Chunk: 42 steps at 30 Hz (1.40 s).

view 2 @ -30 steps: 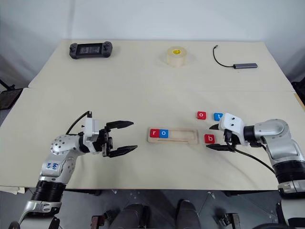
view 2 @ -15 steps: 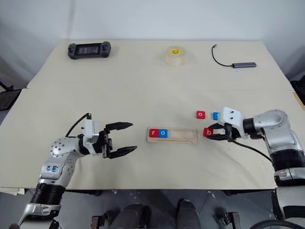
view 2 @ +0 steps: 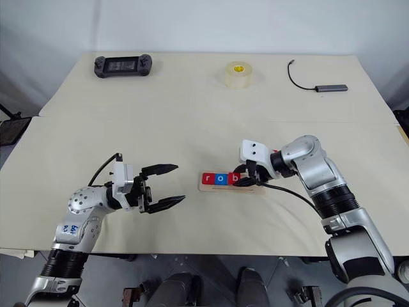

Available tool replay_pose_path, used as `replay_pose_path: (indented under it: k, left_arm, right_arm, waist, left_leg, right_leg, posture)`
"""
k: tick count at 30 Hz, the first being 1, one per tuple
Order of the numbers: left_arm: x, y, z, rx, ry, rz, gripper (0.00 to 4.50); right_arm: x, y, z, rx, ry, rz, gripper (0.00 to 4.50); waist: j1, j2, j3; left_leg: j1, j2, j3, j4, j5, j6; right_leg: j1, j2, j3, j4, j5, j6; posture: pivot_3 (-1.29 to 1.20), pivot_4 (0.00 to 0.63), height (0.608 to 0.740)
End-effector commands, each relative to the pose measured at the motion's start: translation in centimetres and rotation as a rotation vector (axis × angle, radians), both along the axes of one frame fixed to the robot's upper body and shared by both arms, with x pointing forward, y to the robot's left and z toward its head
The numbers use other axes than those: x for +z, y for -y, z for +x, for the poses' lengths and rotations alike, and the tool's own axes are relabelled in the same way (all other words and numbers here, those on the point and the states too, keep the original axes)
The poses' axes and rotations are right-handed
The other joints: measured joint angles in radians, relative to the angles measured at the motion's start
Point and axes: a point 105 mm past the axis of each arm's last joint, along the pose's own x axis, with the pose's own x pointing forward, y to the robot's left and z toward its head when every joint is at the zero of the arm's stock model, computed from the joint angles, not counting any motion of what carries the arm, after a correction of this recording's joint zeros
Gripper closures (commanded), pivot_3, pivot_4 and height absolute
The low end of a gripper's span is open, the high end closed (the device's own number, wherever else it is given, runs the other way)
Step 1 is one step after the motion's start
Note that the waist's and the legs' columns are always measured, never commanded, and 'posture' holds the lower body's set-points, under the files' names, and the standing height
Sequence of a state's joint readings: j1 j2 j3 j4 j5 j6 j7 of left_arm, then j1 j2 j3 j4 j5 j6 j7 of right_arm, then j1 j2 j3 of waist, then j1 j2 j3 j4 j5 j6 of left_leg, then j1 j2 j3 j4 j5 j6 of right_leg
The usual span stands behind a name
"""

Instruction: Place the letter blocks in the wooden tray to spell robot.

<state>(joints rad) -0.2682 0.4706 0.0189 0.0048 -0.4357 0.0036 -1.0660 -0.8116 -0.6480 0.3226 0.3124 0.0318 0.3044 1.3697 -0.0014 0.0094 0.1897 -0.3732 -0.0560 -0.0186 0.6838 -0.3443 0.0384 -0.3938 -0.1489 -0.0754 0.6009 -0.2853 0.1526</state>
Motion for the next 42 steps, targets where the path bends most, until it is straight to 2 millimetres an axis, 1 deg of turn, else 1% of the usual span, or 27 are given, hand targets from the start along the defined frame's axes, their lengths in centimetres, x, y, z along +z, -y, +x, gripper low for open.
replay_pose_path:
  k: [1, 2, 3, 5, 6, 8, 10, 14, 17, 21, 24, 27, 33, 37, 40, 42]
  left_arm:
    - [0.9, 0.2, -0.6, -0.006, 0.045, -0.006, 0.0]
    - [0.9, 0.2, -0.6, -0.004, 0.045, -0.006, 0.0]
    - [0.9, 0.2, -0.6, -0.002, 0.044, -0.007, 0.0]
    - [0.9, 0.1, -0.6, 0.0, 0.044, -0.007, 0.0]
    - [0.9, 0.1, -0.6, 0.001, 0.044, -0.007, 0.0]
    - [0.9, 0.2, -0.6, 0.001, 0.042, -0.008, 0.0]
    - [0.9, 0.2, -0.6, 0.001, 0.042, -0.01, 0.0]
    - [0.9, 0.2, -0.5, 0.002, 0.041, -0.009, 0.0]
    - [0.9, 0.3, -0.4, 0.001, 0.041, -0.01, 0.0]
    - [0.9, 0.4, -0.4, -0.004, 0.04, -0.009, 0.0]
    - [0.9, 0.5, -0.3, -0.005, 0.039, -0.01, 0.0]
    - [0.9, 0.5, -0.3, -0.005, 0.038, -0.01, 0.0]
    - [0.8, 0.4, -0.4, 0.001, 0.035, -0.008, 0.0]
    - [0.8, 0.4, -0.5, 0.008, 0.034, -0.011, 0.0]
    - [0.8, 0.4, -0.5, 0.011, 0.034, -0.013, 0.0]
    - [0.8, 0.5, -0.5, 0.011, 0.033, -0.013, 0.0]
  right_arm:
    - [0.8, -0.5, -0.1, 0.03, 0.011, 0.002, 3.03]
    - [0.9, -0.5, -0.1, 0.029, 0.014, -0.001, 2.32]
    - [1.0, -0.5, 0.0, 0.021, 0.015, 0.004, 2.13]
    - [1.7, -0.7, 0.3, 0.005, 0.03, 0.042, 1.41]
    - [2.1, -0.9, 0.3, -0.005, 0.031, 0.065, 1.16]
    - [3.2, -0.6, 0.6, -0.036, 0.041, 0.109, 0.5]
    - [3.4, 0.1, 0.2, -0.04, 0.042, 0.107, 0.5]
    - [2.8, 2.0, -1.0, -0.064, 0.022, 0.087, 0.5]
    - [2.4, 3.1, -1.3, -0.108, 0.015, 0.078, 1.1]
    - [1.1, 4.1, -1.0, -0.193, 0.013, 0.048, 2.44]
    - [0.3, 3.8, -1.1, -0.198, -0.006, 0.052, 3.44]
    - [0.1, 3.1, -1.3, -0.183, -0.017, 0.064, 4.43]
    - [-0.1, 1.8, -0.5, -0.195, 0.001, 0.08, 4.47]
    - [-0.1, 0.8, -0.6, -0.171, -0.005, 0.084, 4.47]
    - [0.0, 0.8, -0.6, -0.169, -0.005, 0.077, 4.47]
    - [0.2, 1.1, -0.7, -0.176, 0.001, 0.073, 4.47]
  waist:
    - [-0.001, 0.0, 0.0]
    - [-0.001, 0.0, 0.0]
    - [-0.001, 0.0, 0.0]
    - [-0.001, 0.0, 0.0]
    - [-0.001, 0.0, 0.0]
    - [-0.001, 0.0, 0.0]
    - [0.0, 0.0, 0.0]
    - [0.007, 0.0, 0.0]
    - [0.003, 0.0, 0.0]
    - [-0.002, 0.0, 0.0]
    - [0.0, 0.0, 0.0]
    - [0.0, 0.0, 0.0]
    - [0.0, 0.0, 0.0]
    - [0.0, 0.0, 0.0]
    - [0.001, 0.0, 0.0]
    - [0.001, 0.0, 0.0]
  left_leg:
    - [0.0, 0.0, 0.0, 0.0, 0.0, 0.0]
    - [0.0, 0.0, 0.0, 0.0, 0.0, 0.0]
    - [0.0, 0.0, 0.0, 0.0, 0.0, 0.0]
    - [0.0, 0.0, 0.0, 0.0, 0.0, 0.0]
    - [0.0, 0.0, 0.0, 0.0, 0.0, 0.0]
    - [0.0, 0.0, 0.0, 0.0, 0.0, 0.0]
    - [0.0, 0.0, 0.0, 0.0, 0.0, 0.0]
    - [0.0, 0.0, 0.0, 0.0, 0.0, 0.0]
    - [0.0, 0.0, 0.0, 0.0, 0.0, 0.0]
    - [0.0, 0.001, 0.001, 0.0, 0.0, 0.0]
    - [0.0, 0.001, 0.001, 0.0, 0.0, 0.0]
    - [0.0, 0.001, 0.001, 0.0, 0.0, 0.0]
    - [0.0, 0.001, 0.001, 0.0, 0.0, 0.0]
    - [0.0, 0.001, 0.001, 0.0, 0.0, 0.0]
    - [0.0, 0.001, 0.001, 0.0, 0.0, 0.0]
    - [0.0, 0.001, 0.001, 0.0, 0.0, 0.0]
  right_leg:
    - [0.0, 0.0, 0.0, 0.0, 0.0, 0.0]
    - [0.0, 0.0, 0.0, 0.0, 0.0, 0.0]
    - [0.0, 0.0, 0.0, 0.0, 0.0, 0.0]
    - [0.0, 0.0, 0.0, 0.0, 0.0, 0.0]
    - [0.0, 0.0, 0.0, 0.0, 0.0, 0.0]
    - [0.0, 0.0, 0.0, 0.0, 0.0, 0.0]
    - [0.0, 0.0, 0.0, 0.0, 0.0, 0.0]
    - [0.0, 0.0, 0.0, 0.0, 0.0, 0.0]
    - [0.0, 0.0, 0.0, 0.0, 0.0, 0.0]
    - [0.0, 0.0, 0.0, 0.0, 0.0, 0.0]
    - [0.0, 0.0, 0.0, 0.0, 0.0, 0.0]
    - [0.0, 0.0, 0.0, 0.0, 0.0, 0.0]
    - [0.0, 0.0, 0.0, 0.0, 0.0, 0.0]
    - [0.0, 0.0, 0.0, 0.0, 0.0, 0.0]
    - [0.0, 0.0, 0.0, 0.0, 0.0, 0.0]
    - [0.0, 0.0, 0.0, 0.0, 0.0, 0.0]
  posture:
    - [0.0, 0.15, 0.74]
    - [0.0, 0.15, 0.74]
    - [0.0, 0.15, 0.74]
    - [0.0, 0.15, 0.74]
    - [0.0, 0.15, 0.74]
    - [0.0, 0.15, 0.74]
    - [0.0, 0.15, 0.74]
    - [0.0, 0.15, 0.74]
    - [0.0, 0.15, 0.74]
    - [0.0, 0.15, 0.74]
    - [0.0, 0.15, 0.74]
    - [0.0, 0.15, 0.74]
    - [0.0, 0.15, 0.74]
    - [0.0, 0.15, 0.74]
    - [0.0, 0.15, 0.74]
    - [0.0, 0.15, 0.74]
